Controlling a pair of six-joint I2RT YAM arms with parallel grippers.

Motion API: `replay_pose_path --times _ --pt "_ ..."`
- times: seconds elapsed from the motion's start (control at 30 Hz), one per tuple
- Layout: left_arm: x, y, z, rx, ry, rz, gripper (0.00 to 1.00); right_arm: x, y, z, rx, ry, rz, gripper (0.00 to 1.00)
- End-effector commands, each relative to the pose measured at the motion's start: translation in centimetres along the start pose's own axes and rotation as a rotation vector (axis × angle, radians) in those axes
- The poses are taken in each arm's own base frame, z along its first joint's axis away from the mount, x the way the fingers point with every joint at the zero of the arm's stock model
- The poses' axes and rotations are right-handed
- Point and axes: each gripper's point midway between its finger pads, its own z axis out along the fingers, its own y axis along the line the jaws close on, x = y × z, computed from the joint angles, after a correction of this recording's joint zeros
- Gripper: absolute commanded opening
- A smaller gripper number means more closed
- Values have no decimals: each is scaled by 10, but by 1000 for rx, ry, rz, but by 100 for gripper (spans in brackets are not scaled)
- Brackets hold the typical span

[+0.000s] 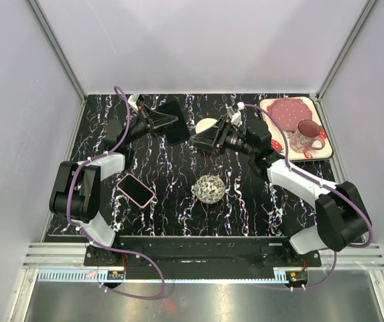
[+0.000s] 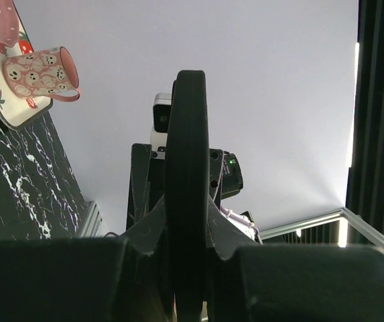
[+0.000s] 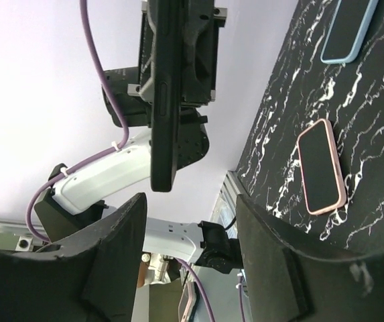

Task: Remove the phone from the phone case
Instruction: Remove the phone case from the phone.

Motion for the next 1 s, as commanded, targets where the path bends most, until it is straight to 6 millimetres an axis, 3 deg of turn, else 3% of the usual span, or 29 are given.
replay_pose_path --times 0.0,0.1,0.13,0.27,0.37,0.4,0.5,0.53,0.57,0.6,0.63,0.73,0.97 --pt "12 -63 -3 196 2 218 0 -7 32 2 -120 -28 -49 60" --pt "15 -67 -4 210 15 233 0 -6 34 8 -162 -5 -26 59" --pt "14 -67 -4 208 16 236 0 -6 44 7 -210 2 -21 58" --pt "16 -68 -4 208 22 240 0 -7 46 18 -239 21 9 48" --pt "16 -68 -4 209 22 238 0 -7 39 21 -232 17 38 19" --pt "17 -69 -4 211 24 243 0 -7 37 21 -232 11 52 0" --pt "18 -71 -5 220 27 248 0 -9 34 20 -269 -12 107 0" --pt "18 -73 -4 225 29 250 0 -12 48 15 -341 -23 129 0" --pt "20 -78 -6 243 33 260 0 -11 49 13 -369 -26 157 0" --pt "23 -81 -6 260 45 268 0 -12 44 14 -387 -28 197 0" --pt "31 -96 -9 307 74 304 0 -17 58 6 -471 -34 259 0" --pt "43 -118 -12 355 108 383 0 -28 72 0 -581 -42 369 0" --pt "55 -148 -15 413 119 438 0 -43 110 -6 -681 -65 411 0"
